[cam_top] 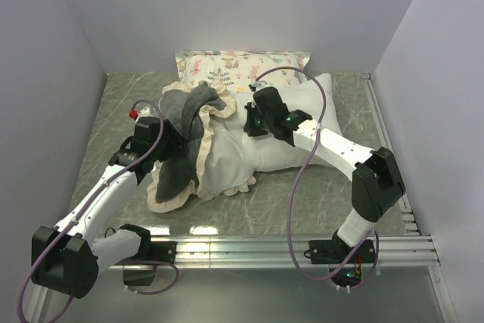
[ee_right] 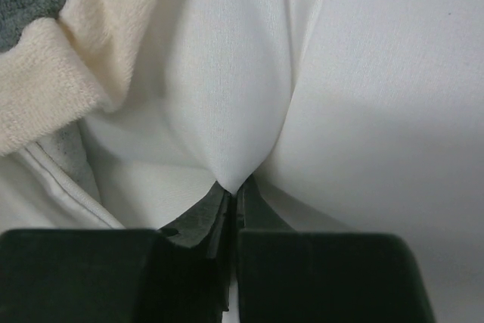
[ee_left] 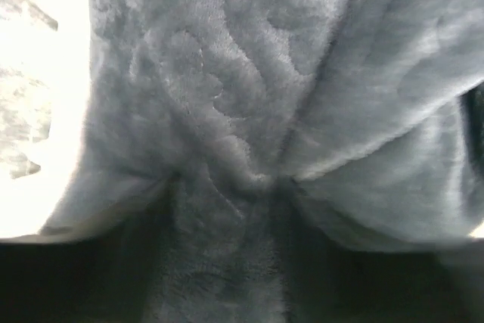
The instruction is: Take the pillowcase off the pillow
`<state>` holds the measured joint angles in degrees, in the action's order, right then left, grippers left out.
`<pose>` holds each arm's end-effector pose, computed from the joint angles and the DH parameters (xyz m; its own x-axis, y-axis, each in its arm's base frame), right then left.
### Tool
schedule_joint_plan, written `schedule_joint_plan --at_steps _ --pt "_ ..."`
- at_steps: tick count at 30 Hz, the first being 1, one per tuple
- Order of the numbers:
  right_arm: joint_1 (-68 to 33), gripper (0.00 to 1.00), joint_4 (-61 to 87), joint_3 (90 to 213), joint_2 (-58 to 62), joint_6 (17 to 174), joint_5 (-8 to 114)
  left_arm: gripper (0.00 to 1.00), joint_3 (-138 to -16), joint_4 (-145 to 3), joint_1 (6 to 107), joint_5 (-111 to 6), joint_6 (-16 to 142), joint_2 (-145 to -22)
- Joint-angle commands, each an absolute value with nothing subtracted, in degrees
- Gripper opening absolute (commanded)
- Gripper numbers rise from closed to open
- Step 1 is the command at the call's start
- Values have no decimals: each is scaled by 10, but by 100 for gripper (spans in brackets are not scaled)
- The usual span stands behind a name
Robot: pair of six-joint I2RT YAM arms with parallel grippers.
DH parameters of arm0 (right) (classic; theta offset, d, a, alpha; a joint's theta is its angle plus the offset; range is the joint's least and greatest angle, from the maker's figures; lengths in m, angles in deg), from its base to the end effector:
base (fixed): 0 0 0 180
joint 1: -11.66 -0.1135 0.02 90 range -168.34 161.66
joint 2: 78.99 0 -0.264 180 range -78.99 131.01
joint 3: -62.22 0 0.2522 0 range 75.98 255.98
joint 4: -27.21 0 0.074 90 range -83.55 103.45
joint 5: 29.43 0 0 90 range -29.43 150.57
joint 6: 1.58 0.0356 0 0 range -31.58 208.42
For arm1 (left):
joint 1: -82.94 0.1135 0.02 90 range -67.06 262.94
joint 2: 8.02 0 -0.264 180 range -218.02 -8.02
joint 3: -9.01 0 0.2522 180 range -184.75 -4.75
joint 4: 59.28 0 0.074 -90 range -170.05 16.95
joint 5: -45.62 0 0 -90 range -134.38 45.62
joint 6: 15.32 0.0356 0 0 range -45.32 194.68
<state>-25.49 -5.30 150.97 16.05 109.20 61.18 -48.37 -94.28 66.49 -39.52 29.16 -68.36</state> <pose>0.3025 0.2288 0.2802 -0.6788 -0.0693 -0.7310 -0.3812 0.8841 0.2703 0.2191 -0.0615 0.2625 -0.5690 -0.5733 -0.5896 -0.2681 0.8071 -0.5260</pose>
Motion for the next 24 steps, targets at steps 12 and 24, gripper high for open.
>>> schedule_joint_plan --at_steps 12,24 --pt "-142 0 -67 1482 81 1091 650 0 -542 -976 781 -366 318 -679" --pt "-53 0 -96 1481 2 1097 663 0 -585 -976 928 -306 288 -723"
